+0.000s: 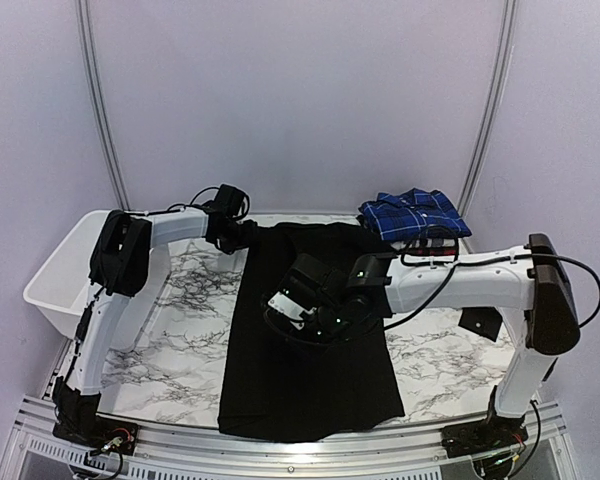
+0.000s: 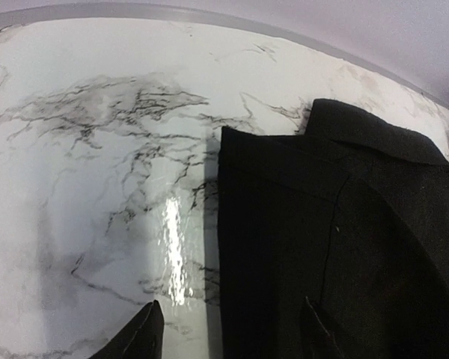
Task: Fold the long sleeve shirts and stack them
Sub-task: Fold the flattened shirt at the center of the board.
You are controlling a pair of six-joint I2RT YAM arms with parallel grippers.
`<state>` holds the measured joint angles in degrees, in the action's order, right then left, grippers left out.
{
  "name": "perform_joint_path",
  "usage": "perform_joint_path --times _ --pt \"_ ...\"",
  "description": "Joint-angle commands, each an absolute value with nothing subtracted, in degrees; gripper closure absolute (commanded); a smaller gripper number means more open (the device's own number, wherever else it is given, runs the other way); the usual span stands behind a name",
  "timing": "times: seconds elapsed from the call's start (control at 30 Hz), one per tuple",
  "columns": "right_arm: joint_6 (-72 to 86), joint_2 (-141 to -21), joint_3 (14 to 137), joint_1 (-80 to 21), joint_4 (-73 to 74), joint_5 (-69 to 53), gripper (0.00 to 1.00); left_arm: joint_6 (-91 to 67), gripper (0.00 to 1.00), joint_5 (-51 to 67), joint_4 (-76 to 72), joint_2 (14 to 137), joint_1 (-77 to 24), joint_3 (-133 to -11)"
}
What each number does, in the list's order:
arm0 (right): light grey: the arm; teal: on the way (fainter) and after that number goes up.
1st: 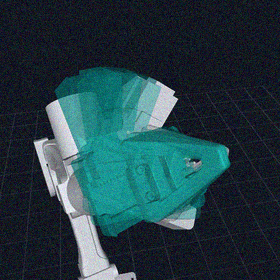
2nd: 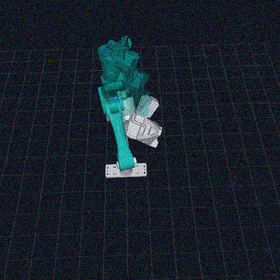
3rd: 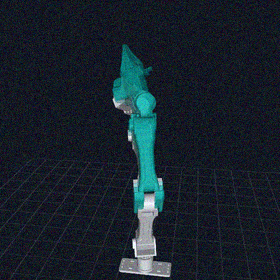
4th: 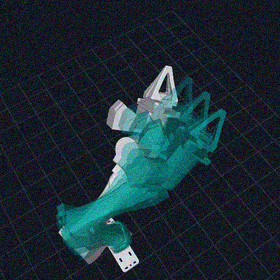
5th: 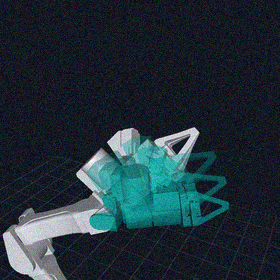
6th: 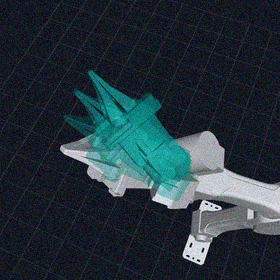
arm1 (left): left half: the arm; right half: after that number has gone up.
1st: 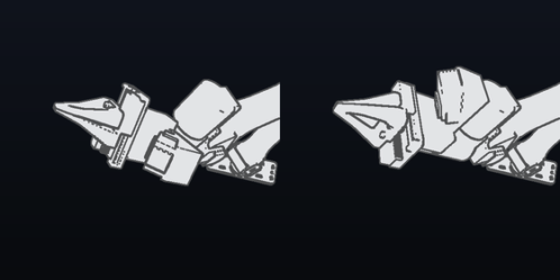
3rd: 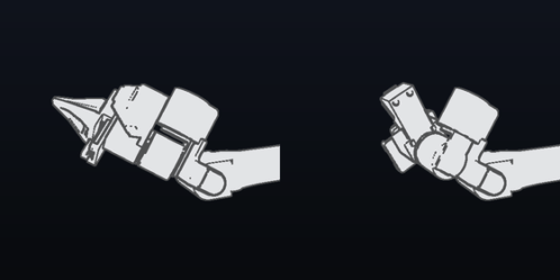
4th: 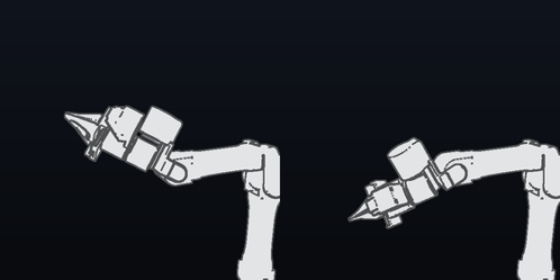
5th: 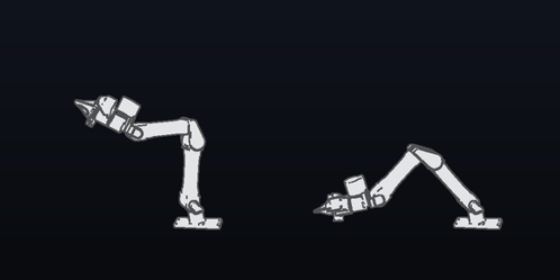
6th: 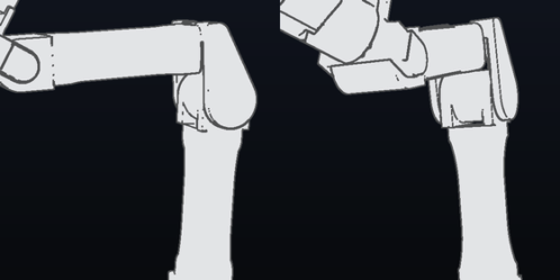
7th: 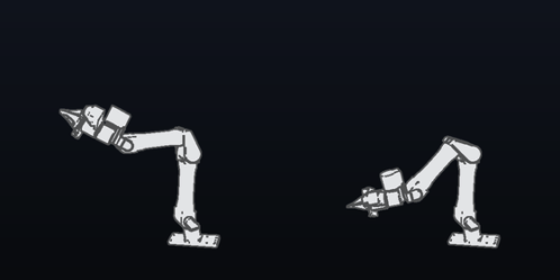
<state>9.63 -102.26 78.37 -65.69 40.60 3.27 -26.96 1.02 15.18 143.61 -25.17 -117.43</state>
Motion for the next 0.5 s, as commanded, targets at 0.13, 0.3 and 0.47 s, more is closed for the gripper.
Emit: perform_joint_path --times 0.13,0.3,0.47 --pt "8.79 -105.65 84.2 -66.7 39.79 -0.26 0.82 -26.02 0.26 2.64 14.49 128.0 -24.87 -105.82" --pt "10.58 -104.86 83.02 -66.71 33.14 -4.8 0.66 -26.51 0.25 4.96 13.56 117.89 -25.11 -93.65" --pt "13.05 -106.79 82.83 -66.21 25.41 -11.41 0.66 -27.77 0.25 6.51 11.28 105.65 -26.33 -78.59"
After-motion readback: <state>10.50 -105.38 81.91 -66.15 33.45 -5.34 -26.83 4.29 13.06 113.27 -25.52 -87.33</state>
